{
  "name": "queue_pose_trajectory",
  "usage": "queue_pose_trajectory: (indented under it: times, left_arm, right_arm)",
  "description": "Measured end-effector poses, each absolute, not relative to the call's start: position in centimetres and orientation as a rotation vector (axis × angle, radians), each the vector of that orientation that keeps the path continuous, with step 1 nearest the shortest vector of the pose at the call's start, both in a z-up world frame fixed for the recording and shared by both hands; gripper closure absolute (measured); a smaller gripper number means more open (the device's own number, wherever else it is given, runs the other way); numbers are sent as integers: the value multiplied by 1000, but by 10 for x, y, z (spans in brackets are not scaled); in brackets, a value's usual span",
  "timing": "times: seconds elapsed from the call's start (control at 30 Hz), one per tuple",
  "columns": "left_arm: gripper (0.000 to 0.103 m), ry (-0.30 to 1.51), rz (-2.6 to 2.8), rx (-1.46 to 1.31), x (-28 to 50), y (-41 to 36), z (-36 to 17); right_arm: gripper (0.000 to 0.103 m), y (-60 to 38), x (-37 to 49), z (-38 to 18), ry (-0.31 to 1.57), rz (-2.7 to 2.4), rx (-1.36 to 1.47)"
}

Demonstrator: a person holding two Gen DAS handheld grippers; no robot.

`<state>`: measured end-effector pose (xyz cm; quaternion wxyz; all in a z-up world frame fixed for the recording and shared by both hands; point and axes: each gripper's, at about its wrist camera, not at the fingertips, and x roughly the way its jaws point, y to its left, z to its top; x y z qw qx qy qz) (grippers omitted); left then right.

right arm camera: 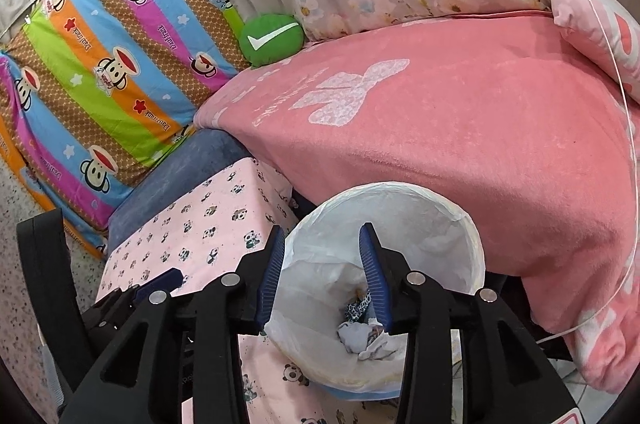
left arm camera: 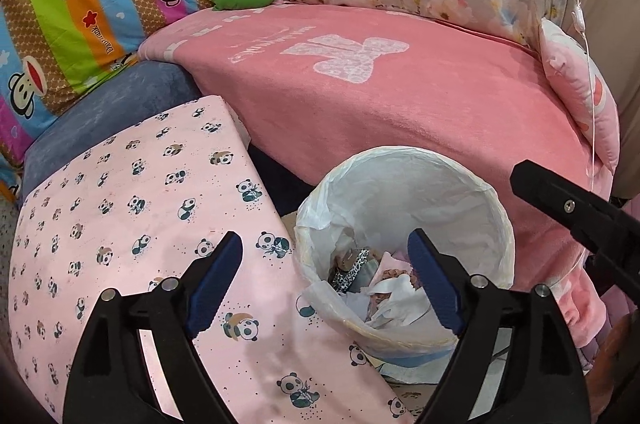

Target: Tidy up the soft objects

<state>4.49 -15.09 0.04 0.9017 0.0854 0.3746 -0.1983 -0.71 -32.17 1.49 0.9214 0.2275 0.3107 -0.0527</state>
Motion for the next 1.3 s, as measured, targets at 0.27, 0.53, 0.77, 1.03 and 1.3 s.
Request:
queue_pose_trajectory:
  times: [0.27, 0.53, 0.77, 1.03, 1.3]
  left_arm:
    - [14, 756, -363, 204, 36, -141, 0]
    - [13, 764, -337, 214, 26, -133, -3]
    - [13, 772, -305, 204, 22, -127, -7]
    - [13, 784, -275, 194, 18, -121, -11]
    - [13, 787, -265, 199, 13, -119, -11]
  right_arm:
    - [52, -303, -18, 17, 672, -151, 364]
    - [42, -296, -36, 13, 703, -196, 317]
    - [34, -294, -45, 9, 709, -217, 299]
    - [21, -288, -55, 6, 730, -242, 248]
    - [17, -285, -58, 2, 753, -243, 221]
